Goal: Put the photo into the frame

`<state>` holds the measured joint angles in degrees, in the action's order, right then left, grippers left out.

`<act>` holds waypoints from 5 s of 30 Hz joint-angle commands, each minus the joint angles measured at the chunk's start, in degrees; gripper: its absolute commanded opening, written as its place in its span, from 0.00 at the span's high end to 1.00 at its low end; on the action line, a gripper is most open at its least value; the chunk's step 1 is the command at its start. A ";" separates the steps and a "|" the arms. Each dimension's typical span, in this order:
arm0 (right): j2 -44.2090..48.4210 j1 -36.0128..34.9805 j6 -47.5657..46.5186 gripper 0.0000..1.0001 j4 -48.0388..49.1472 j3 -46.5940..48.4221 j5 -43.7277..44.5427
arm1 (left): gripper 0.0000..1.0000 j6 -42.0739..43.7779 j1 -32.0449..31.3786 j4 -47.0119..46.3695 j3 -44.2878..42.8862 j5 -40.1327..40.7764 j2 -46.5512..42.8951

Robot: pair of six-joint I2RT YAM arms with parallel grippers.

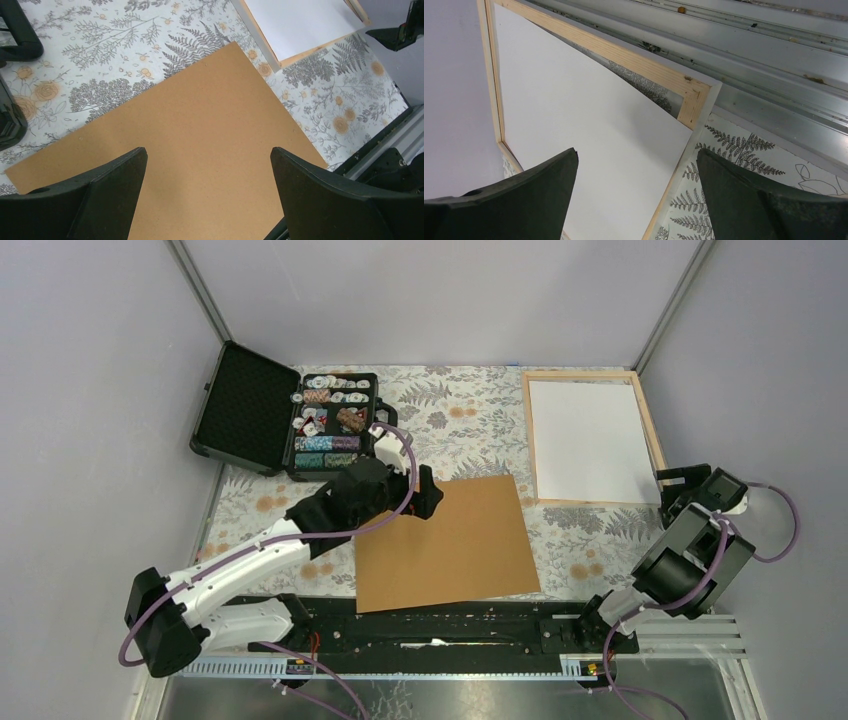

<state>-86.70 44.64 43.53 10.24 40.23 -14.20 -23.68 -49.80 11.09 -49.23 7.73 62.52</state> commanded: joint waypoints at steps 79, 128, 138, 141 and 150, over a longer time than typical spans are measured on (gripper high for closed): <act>-6.73 0.31 4.74 0.10 10.61 6.57 -0.99 | 0.01 -0.84 3.22 -5.81 0.63 -3.19 -0.03; 4.60 -46.66 -3.62 0.02 -18.16 5.88 5.32 | 0.01 -1.55 5.34 -5.91 0.45 -5.18 -0.12; 3.41 -48.73 -4.91 0.05 -15.17 6.13 2.80 | 0.01 -1.98 5.41 -6.34 0.70 -5.97 0.01; 1.23 -49.79 -4.83 0.05 -14.99 7.48 2.47 | 0.01 -2.05 5.59 -6.37 0.72 -5.97 -0.04; -1.41 -50.37 -5.51 0.05 -15.58 7.60 8.16 | 0.01 -1.98 5.79 -6.26 0.81 -6.06 -0.12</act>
<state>-87.31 -5.28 39.24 -5.28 46.33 -10.20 -25.50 -44.31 7.84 -49.10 2.11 63.48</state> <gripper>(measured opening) 0.950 0.987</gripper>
